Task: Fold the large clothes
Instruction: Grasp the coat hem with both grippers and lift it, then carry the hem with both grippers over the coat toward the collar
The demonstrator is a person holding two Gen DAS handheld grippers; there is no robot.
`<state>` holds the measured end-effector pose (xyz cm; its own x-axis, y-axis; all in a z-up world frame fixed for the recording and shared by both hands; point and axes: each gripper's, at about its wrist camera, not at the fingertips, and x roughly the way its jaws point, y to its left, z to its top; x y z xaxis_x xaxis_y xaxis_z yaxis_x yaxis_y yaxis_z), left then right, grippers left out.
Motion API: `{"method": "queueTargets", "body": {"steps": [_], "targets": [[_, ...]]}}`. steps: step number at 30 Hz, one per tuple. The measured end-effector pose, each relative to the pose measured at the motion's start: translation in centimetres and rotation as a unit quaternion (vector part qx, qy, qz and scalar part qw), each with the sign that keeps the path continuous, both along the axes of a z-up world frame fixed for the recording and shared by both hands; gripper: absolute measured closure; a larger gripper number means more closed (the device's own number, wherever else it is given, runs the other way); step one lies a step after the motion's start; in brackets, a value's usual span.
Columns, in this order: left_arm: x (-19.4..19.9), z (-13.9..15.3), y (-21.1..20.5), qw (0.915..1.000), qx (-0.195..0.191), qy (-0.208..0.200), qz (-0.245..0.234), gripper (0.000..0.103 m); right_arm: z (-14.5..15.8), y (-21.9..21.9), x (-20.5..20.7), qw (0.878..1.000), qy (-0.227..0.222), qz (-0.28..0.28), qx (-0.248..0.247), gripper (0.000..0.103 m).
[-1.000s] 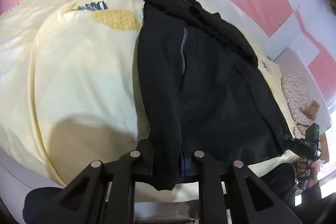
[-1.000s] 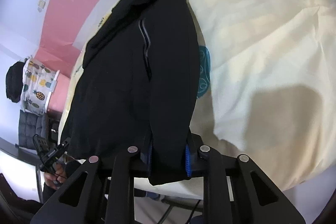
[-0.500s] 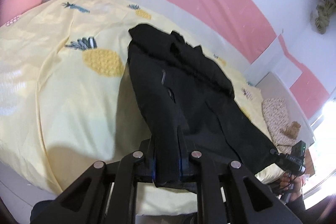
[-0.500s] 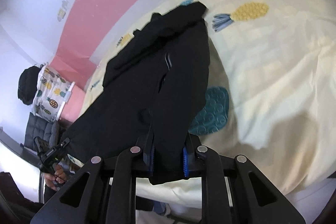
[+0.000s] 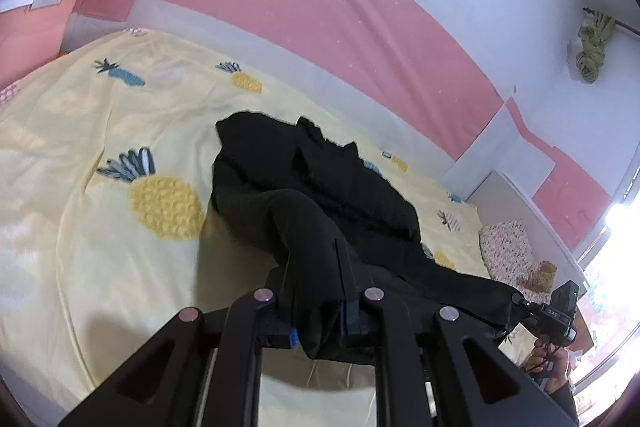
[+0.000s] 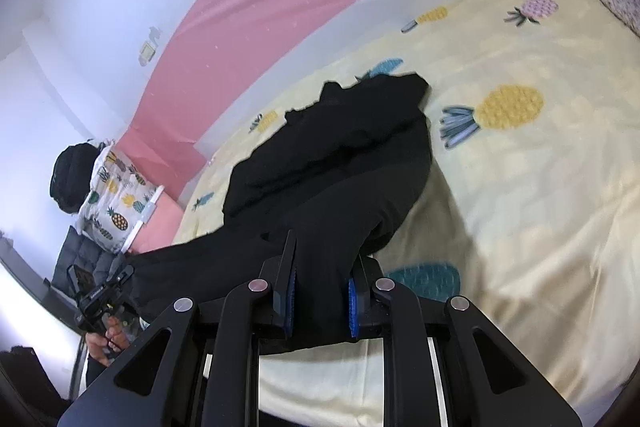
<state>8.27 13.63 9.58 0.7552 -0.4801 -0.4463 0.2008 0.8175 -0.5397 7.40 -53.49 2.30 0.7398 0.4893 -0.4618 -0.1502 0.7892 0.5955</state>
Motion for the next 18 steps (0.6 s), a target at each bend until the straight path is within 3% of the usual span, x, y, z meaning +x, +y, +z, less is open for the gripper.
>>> {"method": "queueTargets", "body": {"steps": [18], "targets": [[8.7, 5.7, -1.5, 0.999, 0.019, -0.039, 0.002, 0.089, 5.7, -0.1, 8.4, 0.999, -0.045, -0.01, -0.014, 0.084]]}}
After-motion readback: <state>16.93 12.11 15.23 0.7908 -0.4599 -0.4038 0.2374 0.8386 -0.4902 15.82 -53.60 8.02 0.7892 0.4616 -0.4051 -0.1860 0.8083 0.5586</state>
